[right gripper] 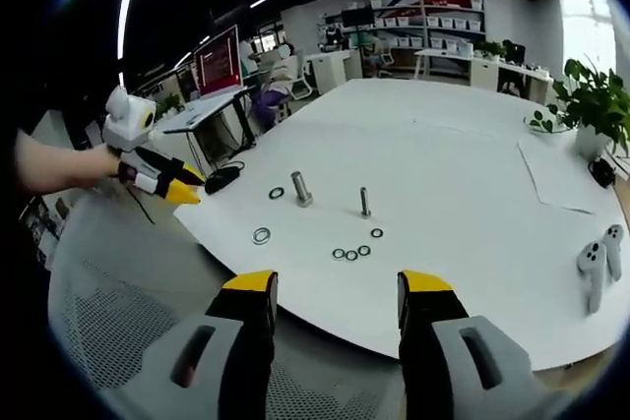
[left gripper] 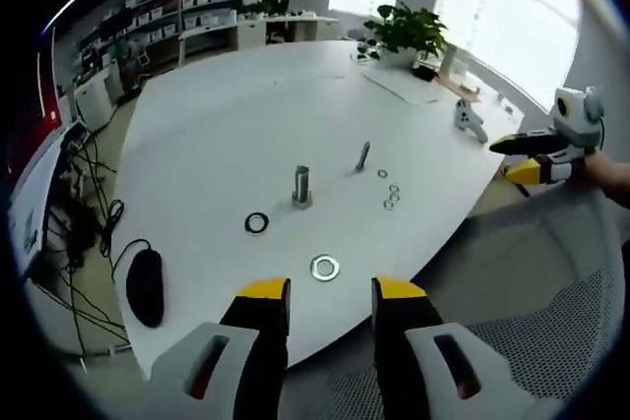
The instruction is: Place the washer onto the threaded stud by aligning its center hole with the stud, sliding it down to the base, and recovering from edge contact or off-axis alignment until the washer reaches the visible bottom stop.
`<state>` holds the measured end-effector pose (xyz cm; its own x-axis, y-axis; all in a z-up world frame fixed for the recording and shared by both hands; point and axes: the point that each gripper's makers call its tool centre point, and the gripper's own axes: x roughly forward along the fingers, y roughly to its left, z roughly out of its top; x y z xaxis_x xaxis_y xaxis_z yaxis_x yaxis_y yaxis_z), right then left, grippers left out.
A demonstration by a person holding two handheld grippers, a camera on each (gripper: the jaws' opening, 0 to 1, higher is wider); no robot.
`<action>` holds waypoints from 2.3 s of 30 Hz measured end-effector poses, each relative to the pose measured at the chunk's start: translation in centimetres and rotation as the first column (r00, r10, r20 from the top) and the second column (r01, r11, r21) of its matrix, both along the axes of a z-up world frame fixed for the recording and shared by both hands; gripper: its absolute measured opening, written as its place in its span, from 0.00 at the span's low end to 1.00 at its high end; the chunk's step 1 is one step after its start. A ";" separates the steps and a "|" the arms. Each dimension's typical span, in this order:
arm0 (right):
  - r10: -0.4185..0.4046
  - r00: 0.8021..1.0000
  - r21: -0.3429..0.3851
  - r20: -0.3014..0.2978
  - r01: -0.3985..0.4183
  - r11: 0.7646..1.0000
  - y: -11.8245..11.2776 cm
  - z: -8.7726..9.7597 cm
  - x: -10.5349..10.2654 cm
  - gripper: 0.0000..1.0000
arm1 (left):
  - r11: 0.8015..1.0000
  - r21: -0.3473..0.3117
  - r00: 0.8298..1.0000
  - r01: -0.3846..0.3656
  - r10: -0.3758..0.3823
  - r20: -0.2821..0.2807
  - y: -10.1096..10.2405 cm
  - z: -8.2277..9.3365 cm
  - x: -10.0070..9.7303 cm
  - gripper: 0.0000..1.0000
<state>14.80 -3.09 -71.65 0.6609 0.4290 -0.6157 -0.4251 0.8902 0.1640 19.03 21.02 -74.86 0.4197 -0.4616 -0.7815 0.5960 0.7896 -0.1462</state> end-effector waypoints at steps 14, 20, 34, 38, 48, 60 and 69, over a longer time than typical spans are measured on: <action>0.036 0.999 0.004 -0.027 -0.036 0.999 0.5 -0.4 -0.5 0.51 | 0.997 0.080 0.993 0.007 0.003 -0.122 -1.5 -6.5 0.8 0.33; 0.053 0.998 -0.010 -0.025 -0.054 0.999 0.7 -0.5 -0.5 0.51 | 0.984 0.162 0.986 0.071 -0.045 -0.159 -2.0 -8.4 1.3 0.33; 0.057 0.998 0.000 -0.029 -0.057 0.998 0.8 -0.4 -0.6 0.49 | 0.964 0.233 0.978 0.127 -0.083 -0.189 -2.9 -10.8 2.5 0.31; 0.051 0.998 0.002 -0.028 -0.051 0.999 0.7 -0.4 -0.5 0.49 | 0.961 0.241 0.979 0.135 -0.091 -0.184 -3.0 -11.1 2.7 0.31; 0.033 0.999 0.008 -0.029 -0.033 0.999 0.4 -0.4 -0.3 0.48 | 0.952 0.261 0.976 0.159 -0.112 -0.184 -3.1 -11.5 2.9 0.31; 0.032 0.999 -0.002 -0.042 -0.032 0.999 0.3 -0.6 -0.4 0.48 | 0.890 0.319 0.942 0.325 -0.274 -0.195 -3.2 -11.9 2.7 0.25; 0.028 0.998 -0.010 -0.052 -0.028 1.000 0.2 -0.8 -0.5 0.48 | 0.875 0.332 0.931 0.352 -0.293 -0.217 -2.3 -11.9 2.4 0.21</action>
<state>14.26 -2.89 -72.49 0.6157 0.4400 -0.6537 -0.4409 0.8799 0.1770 21.48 18.71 -86.81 0.1562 -0.2254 -0.9617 0.8196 0.5729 -0.0011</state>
